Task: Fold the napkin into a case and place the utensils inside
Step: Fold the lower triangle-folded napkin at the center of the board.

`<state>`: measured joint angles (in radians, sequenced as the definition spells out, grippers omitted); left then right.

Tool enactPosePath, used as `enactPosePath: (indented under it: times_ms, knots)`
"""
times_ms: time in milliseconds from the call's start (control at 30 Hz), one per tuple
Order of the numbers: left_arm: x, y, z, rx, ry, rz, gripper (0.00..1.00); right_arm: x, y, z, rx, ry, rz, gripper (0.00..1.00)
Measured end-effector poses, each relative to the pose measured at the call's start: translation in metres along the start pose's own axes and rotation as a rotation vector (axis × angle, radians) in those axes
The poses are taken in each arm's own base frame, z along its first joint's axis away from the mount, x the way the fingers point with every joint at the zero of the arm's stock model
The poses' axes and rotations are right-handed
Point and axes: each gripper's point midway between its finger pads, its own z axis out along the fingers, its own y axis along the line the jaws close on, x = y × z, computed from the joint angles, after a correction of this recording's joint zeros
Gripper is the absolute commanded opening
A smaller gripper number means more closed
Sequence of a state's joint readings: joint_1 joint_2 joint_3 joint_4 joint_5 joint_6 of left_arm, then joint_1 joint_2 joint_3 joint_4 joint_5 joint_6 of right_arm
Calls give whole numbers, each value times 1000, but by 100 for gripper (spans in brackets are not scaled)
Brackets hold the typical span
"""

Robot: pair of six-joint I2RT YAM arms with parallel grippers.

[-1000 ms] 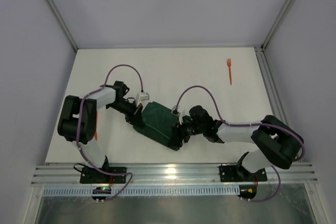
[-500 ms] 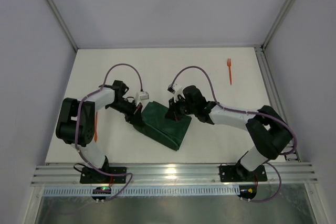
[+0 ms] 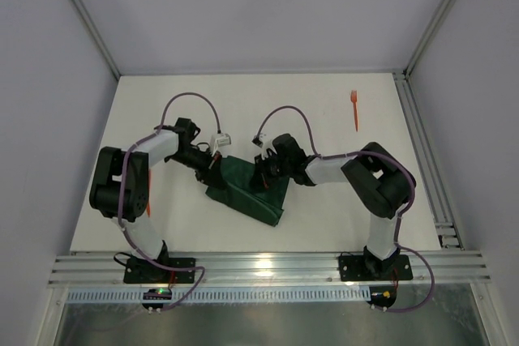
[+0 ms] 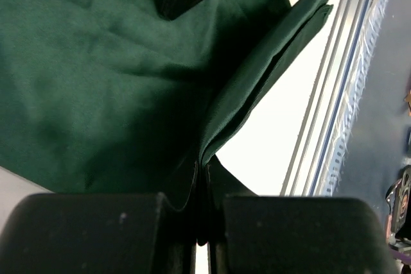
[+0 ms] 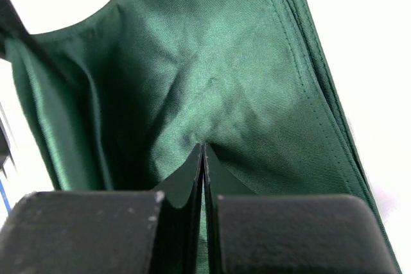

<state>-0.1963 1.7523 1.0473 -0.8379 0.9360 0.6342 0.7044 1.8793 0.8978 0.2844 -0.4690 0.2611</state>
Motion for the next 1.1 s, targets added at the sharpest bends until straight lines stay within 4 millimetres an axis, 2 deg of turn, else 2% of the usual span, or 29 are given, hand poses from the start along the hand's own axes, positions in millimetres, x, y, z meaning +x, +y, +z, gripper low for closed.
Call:
enactPosePath:
  times_ms: [167,467,667,933,1100]
  knots:
    - [-7,15,3,-30,2,-38,0,0,0,0,-18,-2,-1,4]
    - [13,44,12,-78,50,-165,0,2,3,0,-44,5,-21,4]
    - [13,48,12,-93,53,-190,0,4,5,-1,-60,13,-43,4]
    - [12,48,12,-96,52,-187,0,3,5,-3,-55,32,-77,15]
    - [12,48,11,-97,53,-185,0,-4,-2,-21,56,45,-108,21]
